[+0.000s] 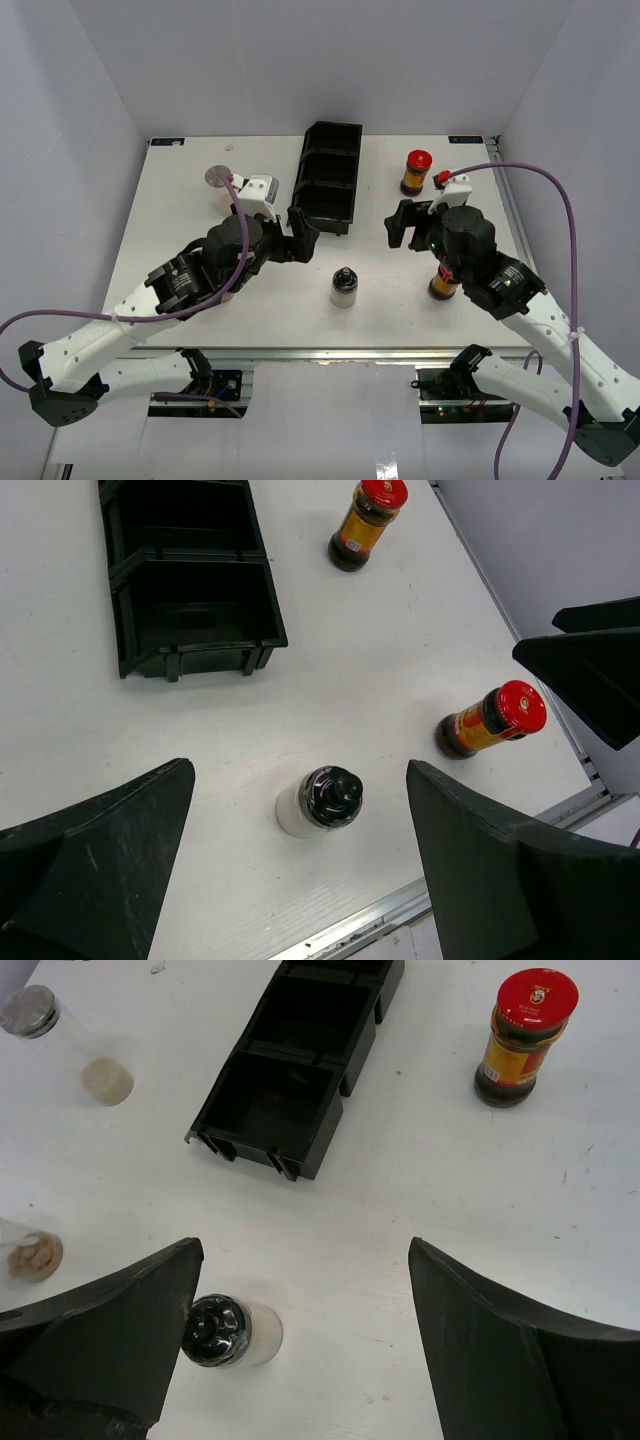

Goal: Organize the condiment bottles

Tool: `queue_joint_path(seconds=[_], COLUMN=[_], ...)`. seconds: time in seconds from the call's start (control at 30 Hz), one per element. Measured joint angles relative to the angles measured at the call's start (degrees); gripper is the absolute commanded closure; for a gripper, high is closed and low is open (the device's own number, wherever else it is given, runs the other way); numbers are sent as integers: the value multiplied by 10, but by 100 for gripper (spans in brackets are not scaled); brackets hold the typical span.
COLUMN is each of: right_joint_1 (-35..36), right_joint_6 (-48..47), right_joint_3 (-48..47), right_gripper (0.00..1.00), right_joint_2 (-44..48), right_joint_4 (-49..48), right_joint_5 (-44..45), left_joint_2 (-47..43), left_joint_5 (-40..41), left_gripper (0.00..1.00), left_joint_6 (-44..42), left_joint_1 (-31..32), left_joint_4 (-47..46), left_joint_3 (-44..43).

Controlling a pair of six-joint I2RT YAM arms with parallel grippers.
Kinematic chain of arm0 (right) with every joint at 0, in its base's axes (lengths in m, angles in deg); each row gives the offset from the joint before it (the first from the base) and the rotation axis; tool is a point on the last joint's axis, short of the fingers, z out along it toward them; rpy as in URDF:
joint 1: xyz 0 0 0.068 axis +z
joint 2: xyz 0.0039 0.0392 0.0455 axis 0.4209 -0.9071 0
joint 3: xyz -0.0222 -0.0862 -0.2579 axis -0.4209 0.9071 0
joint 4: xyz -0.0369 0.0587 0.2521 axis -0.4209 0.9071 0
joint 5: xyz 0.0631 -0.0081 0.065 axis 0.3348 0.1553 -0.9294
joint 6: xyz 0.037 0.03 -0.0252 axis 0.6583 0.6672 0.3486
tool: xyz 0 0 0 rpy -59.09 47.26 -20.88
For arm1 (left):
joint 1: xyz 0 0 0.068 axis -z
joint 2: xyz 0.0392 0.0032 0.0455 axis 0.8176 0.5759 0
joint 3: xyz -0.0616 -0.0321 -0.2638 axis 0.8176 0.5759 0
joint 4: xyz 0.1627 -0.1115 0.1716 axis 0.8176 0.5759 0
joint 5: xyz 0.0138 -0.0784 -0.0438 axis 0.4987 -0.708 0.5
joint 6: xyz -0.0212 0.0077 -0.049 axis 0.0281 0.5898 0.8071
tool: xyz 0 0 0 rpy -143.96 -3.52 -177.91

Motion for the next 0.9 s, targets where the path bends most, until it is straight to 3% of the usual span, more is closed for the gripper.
queue_joint_path(seconds=[0.3, 0.57, 0.73, 0.9], right_joint_1=[0, 0, -18, -108], right_joint_6=[0, -14, -46, -61], right_joint_3=[3, 36, 13, -81], right_gripper=[10, 10, 9, 9], right_joint_2=[7, 37, -40, -184], right_joint_4=[-3, -50, -74, -78], right_joint_5=[3, 17, 34, 15], left_joint_2=[0, 7, 22, 68], left_joint_5=[0, -6, -34, -64], left_gripper=[2, 2, 2, 2], left_joint_6=[-2, -16, -27, -26], left_joint_1=[0, -18, -66, -134], left_joint_4=[-4, -31, -64, -90], left_joint_3=[10, 83, 135, 171])
